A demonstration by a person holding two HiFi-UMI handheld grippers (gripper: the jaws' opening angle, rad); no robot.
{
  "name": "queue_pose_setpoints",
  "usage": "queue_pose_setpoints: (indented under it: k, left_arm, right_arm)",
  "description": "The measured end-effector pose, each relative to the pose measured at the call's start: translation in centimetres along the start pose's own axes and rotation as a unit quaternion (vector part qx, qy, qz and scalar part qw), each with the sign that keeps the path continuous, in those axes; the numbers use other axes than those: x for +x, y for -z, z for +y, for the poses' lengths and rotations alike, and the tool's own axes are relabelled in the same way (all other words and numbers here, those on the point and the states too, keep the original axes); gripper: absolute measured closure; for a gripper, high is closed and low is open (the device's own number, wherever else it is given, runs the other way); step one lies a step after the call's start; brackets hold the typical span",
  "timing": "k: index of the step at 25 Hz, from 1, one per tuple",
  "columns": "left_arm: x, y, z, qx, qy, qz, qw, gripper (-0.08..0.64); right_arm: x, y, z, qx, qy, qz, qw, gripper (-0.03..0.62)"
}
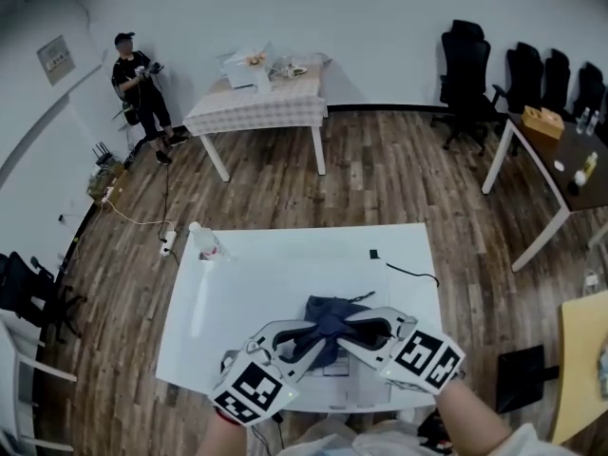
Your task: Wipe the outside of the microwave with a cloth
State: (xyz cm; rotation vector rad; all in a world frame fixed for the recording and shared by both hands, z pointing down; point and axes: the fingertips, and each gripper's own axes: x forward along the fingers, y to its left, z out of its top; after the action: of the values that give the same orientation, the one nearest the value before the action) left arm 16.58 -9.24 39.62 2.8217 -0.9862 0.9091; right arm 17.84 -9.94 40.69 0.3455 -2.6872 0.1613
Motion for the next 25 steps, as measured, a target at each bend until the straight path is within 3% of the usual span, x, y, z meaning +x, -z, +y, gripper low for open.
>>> queue_pose_setpoints:
  k: [5,9,22,25]
  left_arm:
    - [1.2,1.6,0.2,-0.003,-0.02,0.012,0.9997,0.466]
    - [0.3,0.0,0.7,-0.022,-0.031,-0.02,0.9991,0.38]
    - [-2.9,-4.9,0.5,-0.01,-0.069,-0.096,0.9929,0.381]
    - [-3.5,-5.0,0.3,-0.017,-0.084,-0.108,0.9905,0.438]
  right_arm:
    - [0.1,0.6,-0.2,-0.015,0.012,0.024,1.0,0.458]
    - [-0.9,-0.2,-0.4,-0.019,0.017,0.013,1.0,0.43]
    - [-3.4,-4.7,0.5,-0.041,0.038,-0.068,0.996,0.433]
    - [-3.6,-5.0,0.9,-0.043,0.041,-0.085,0.995,0.467]
